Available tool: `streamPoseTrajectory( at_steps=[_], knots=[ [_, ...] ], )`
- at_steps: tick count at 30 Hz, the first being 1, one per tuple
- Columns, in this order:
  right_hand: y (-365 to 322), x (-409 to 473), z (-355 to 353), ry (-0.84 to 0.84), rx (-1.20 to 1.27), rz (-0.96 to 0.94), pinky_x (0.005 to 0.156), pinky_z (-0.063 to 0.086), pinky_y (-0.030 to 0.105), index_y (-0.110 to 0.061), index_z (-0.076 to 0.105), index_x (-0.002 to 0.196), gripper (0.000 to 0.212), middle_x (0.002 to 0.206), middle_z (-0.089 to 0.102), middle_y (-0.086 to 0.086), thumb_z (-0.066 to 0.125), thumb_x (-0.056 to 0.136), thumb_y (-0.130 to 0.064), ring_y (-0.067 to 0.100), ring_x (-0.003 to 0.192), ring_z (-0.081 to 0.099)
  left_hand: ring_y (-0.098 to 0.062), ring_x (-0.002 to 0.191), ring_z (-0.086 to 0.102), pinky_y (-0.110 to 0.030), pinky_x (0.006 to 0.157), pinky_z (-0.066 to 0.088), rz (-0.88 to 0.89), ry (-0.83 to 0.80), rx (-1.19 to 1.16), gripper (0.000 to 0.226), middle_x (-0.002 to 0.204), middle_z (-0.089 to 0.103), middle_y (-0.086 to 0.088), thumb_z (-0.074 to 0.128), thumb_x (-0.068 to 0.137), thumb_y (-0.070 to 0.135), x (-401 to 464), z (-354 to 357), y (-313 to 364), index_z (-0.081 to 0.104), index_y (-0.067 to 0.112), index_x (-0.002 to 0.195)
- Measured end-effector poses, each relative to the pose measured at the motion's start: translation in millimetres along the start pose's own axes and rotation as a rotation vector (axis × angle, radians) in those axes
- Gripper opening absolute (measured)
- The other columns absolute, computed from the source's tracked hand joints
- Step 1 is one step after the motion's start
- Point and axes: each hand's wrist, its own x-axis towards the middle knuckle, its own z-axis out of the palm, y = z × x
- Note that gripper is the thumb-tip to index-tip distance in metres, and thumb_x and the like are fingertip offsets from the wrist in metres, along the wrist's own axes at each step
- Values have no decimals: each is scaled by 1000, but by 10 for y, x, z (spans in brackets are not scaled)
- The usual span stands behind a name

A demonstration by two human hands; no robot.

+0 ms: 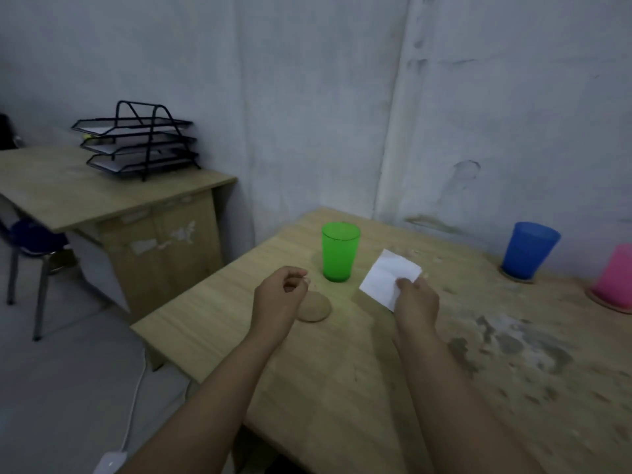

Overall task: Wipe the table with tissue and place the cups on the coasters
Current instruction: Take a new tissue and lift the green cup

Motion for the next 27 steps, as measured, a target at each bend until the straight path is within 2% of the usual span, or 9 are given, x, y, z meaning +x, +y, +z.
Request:
streamPoseTrajectory(
  at_steps=[3,6,8,10,12,16,19,25,27],
  knots=[
    [75,152,132,104,34,28,77,42,34,3,63,104,22,92,58,10,50,91,-9,27,88,54,-5,87,60,-8,72,45,22,-54,87,29,105,68,-2,72,80,10,317,100,-146,62,19,105],
    [110,306,302,186,84,54,80,45,35,-3,64,101,20,92,59,7,48,91,-9,27,90,56,-15,116,54,-25,94,44,41,-178,209,63,132,57,-5,80,73,22,651,328,-271,51,13,129],
    [123,428,422,243,108,65,77,47,37,0,63,91,18,96,65,19,46,90,-8,33,90,59,-19,128,47,-30,101,40,55,-249,254,85,141,49,-4,83,68,32,840,493,-337,41,16,140],
    [142,520,524,285,113,63,76,48,39,4,61,87,19,97,65,24,46,88,-7,38,93,60,-16,126,48,-26,96,40,75,-271,235,88,138,52,-1,85,64,36,956,608,-393,41,20,139],
    [191,613,616,283,108,38,73,47,36,-2,61,83,16,89,64,17,46,87,-7,33,85,59,-12,113,57,-19,81,44,92,-271,231,75,124,62,3,85,62,37,1047,696,-462,50,23,127],
    [278,675,722,245,2,-115,60,31,27,-2,60,78,17,74,53,9,46,87,-6,21,70,46,-6,88,60,-2,60,41,122,-231,205,55,96,62,14,84,62,40,1144,694,-532,53,31,107],
    [291,669,801,183,-64,-259,48,27,20,-4,52,71,18,59,42,4,46,87,-3,18,60,37,-9,93,62,-10,68,46,108,-215,160,55,98,64,12,85,61,40,1214,649,-558,55,30,107],
    [283,631,891,20,-48,-282,55,34,25,6,64,86,19,79,62,24,47,89,-3,34,69,51,-11,96,66,-39,85,55,105,-161,-1,71,105,70,4,80,54,52,1234,608,-455,58,22,114],
    [272,633,886,-20,-9,-257,49,33,19,4,64,81,19,72,56,14,48,89,-3,19,65,47,-10,96,66,-39,85,55,97,-135,-26,80,106,70,2,80,52,54,1225,604,-411,53,20,119]
  ],
)
